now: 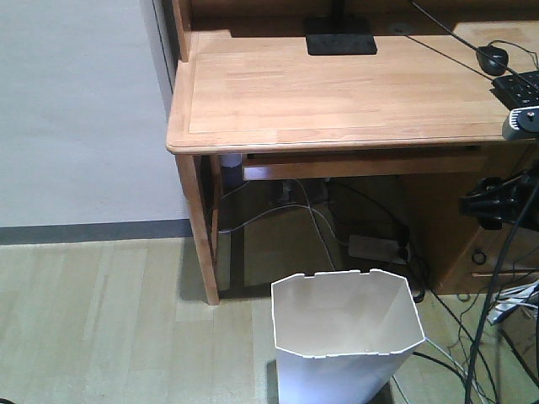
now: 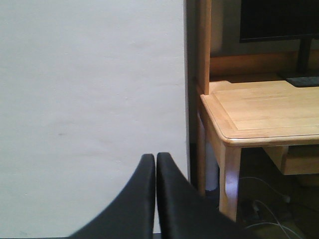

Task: Move trash bin to bedside with robot
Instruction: 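Close the right gripper on the bin's rim edge nearest the robot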

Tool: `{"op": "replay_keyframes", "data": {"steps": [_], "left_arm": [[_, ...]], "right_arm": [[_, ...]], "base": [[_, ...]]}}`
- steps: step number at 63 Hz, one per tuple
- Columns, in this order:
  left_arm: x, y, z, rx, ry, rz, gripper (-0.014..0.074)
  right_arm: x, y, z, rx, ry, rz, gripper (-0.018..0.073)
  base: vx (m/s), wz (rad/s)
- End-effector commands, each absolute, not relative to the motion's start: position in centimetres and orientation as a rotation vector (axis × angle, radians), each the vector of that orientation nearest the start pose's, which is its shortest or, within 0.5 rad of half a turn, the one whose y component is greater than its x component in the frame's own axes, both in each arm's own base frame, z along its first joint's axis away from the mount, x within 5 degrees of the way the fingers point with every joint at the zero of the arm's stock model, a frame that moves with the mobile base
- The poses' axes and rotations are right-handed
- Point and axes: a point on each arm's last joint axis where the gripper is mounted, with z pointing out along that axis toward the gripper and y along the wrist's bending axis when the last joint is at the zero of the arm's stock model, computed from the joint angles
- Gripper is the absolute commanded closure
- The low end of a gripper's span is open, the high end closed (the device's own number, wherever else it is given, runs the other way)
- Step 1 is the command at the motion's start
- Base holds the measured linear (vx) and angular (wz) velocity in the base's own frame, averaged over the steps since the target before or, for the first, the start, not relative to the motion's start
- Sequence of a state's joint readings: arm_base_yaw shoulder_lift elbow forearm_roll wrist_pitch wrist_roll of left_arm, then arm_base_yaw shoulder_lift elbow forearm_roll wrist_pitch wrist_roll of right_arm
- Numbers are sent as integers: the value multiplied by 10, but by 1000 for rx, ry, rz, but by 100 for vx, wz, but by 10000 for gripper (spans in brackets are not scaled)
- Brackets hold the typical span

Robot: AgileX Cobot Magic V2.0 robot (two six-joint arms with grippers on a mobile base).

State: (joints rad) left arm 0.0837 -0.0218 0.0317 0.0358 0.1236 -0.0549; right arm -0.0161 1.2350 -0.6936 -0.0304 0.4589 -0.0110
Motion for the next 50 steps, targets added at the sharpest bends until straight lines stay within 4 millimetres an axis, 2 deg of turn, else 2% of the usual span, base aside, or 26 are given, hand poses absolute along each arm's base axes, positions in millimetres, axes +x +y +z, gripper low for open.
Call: {"op": "replay_keyframes", "data": {"steps": [1,13,22,35,50], "left_arm": [[54,4,208,-80,1512,43,603],[54,4,208,-80,1512,43,603],[54,4,208,-80,1512,43,603],[54,4,208,-80,1512,43,603],[54,4,208,-80,1512,43,603]], "right_arm": [[254,-17,239,5,2480,-60,38],[275,-29,192,-39,2633,-43,38],[286,-32,148,-78,2732,-15,38],[304,-38,99,-111,2802,15,38],[320,-59,40,-98,2906,55,38]], "base": [[0,0],[0,0],[0,0],[0,0],[0,0]]}}
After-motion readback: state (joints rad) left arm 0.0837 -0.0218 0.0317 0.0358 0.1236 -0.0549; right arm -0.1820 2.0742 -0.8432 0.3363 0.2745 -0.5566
